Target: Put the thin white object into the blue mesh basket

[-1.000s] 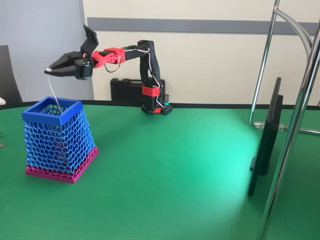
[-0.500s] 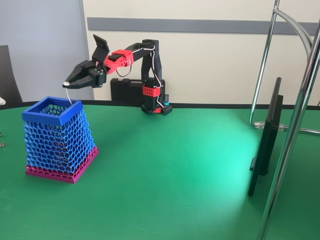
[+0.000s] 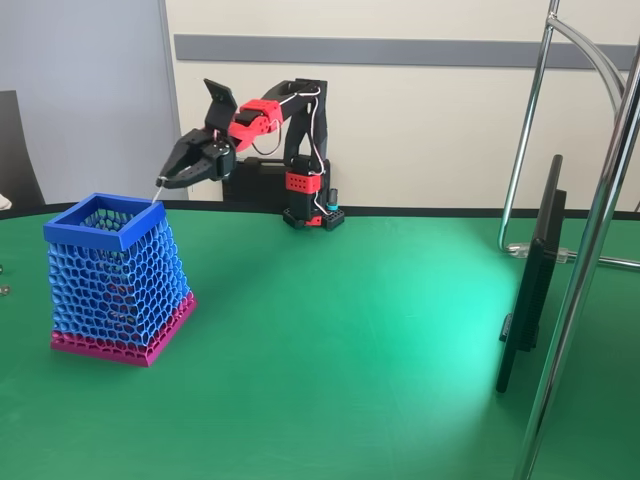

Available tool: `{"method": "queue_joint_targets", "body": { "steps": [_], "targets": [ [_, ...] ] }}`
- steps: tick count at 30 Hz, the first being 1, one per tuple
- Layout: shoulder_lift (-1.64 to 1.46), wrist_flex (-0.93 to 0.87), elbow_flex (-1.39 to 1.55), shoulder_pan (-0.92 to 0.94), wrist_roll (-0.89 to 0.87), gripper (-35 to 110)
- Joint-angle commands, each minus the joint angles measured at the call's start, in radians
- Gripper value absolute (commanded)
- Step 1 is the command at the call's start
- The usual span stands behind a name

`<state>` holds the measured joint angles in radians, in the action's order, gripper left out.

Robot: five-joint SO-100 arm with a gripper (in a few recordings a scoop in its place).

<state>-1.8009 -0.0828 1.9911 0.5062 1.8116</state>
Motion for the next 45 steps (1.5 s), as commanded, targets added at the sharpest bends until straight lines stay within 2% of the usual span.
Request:
{"method": "queue_joint_targets", "body": {
  "steps": [1,10,22,31,35,42,45],
  "targets": [
    [-0.092,0.017,0.049,-0.023,-0.031,11],
    [-0.225,0.017,0.222,-0.049,-0.183,13],
    [-0.411,0.023,0.445,-0.164,-0.672,9],
    [-0.555,-0.072,0.606,-0.304,-1.075,3],
    [-0.676,-0.078,0.764,-0.402,-1.135,1],
    [-0.87,-0.282,0.864,-0.494,-1.404,1],
    [-0.962,-0.316,0.92,-0.5,-1.511,1]
  ]
}}
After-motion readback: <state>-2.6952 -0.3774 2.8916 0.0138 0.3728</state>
